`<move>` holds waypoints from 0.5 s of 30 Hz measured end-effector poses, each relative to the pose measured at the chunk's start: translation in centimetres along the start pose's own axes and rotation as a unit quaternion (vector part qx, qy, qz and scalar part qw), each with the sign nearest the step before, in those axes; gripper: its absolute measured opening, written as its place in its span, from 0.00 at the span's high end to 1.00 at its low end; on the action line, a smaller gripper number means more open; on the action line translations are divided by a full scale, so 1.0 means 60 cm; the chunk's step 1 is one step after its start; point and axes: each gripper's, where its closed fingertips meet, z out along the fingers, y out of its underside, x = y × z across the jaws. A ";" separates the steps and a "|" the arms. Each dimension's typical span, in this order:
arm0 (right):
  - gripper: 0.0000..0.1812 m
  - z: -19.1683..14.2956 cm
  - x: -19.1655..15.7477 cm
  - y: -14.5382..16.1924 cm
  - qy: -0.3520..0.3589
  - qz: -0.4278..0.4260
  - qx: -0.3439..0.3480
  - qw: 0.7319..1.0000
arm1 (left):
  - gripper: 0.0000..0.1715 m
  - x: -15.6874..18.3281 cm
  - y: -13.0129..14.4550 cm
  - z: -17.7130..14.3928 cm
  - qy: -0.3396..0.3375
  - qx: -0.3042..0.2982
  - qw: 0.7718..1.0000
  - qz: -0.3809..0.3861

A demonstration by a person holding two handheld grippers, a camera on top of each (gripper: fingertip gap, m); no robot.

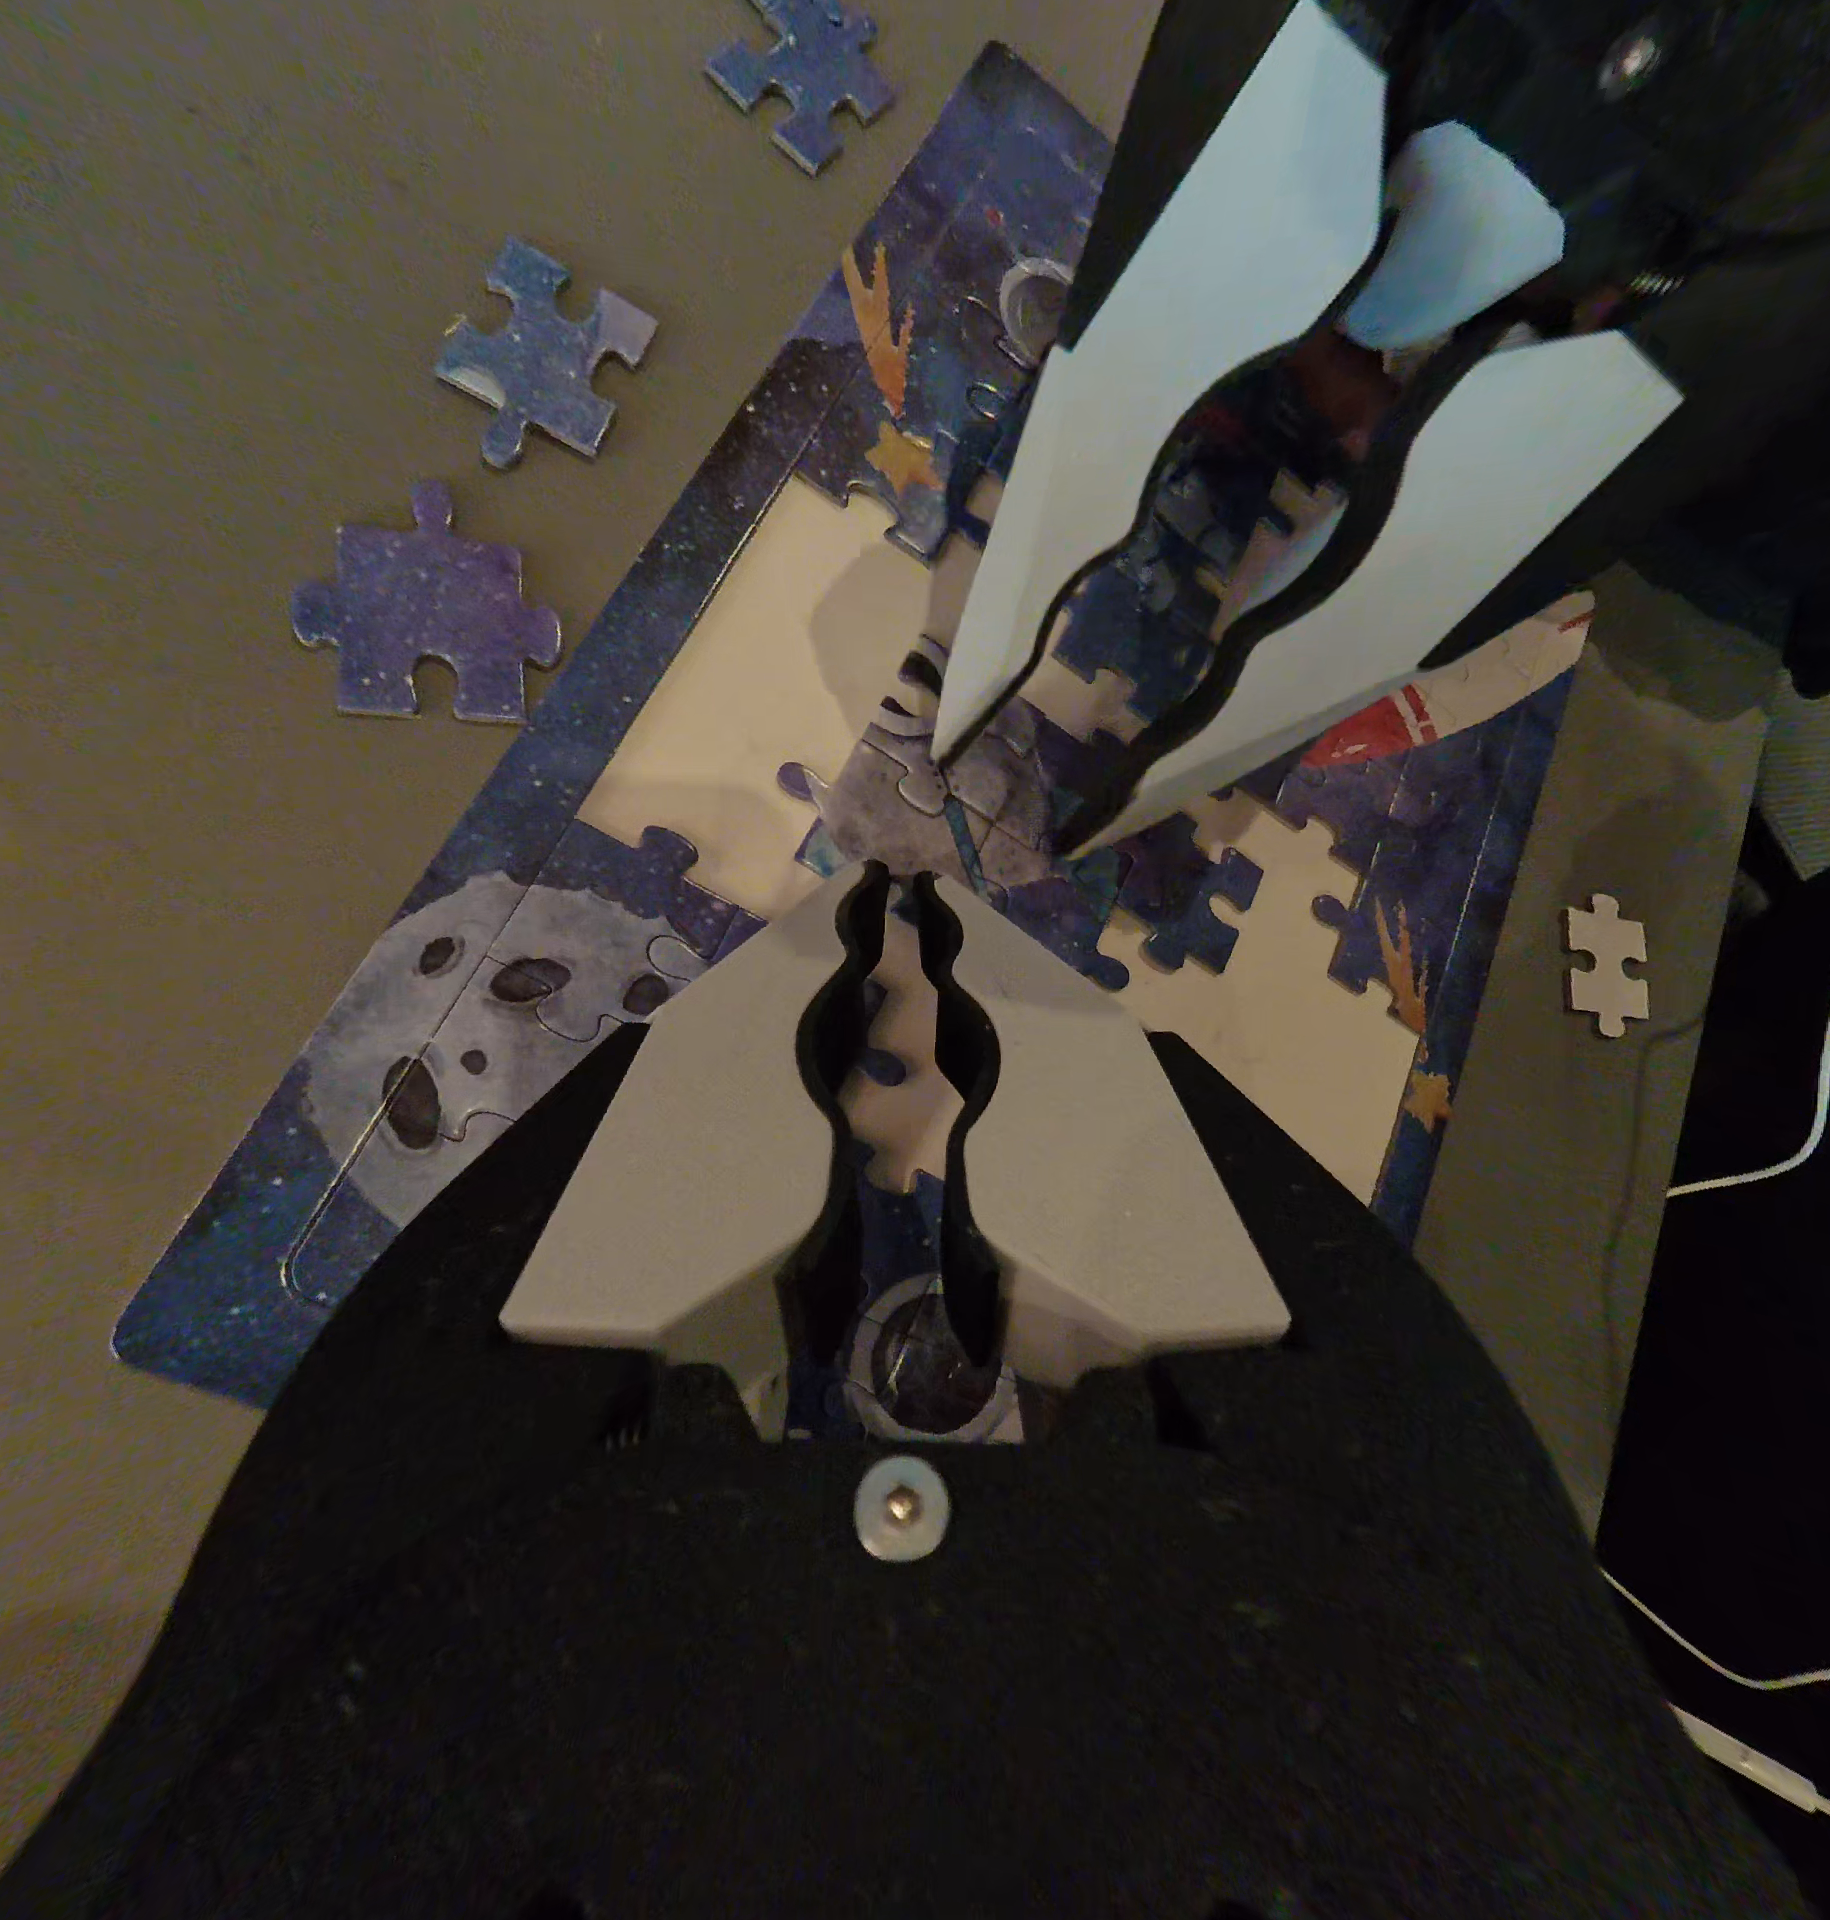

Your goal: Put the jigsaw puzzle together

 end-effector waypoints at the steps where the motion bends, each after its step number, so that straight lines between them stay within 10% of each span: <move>1: 0.87 0.002 0.001 0.001 0.001 0.002 -0.002 1.000 | 0.98 0.000 0.000 0.000 0.000 0.000 1.000 0.000; 15: 0.89 -0.018 0.016 -0.015 0.039 -0.010 0.022 0.999 | 0.98 0.001 0.000 0.000 0.000 0.000 1.000 0.001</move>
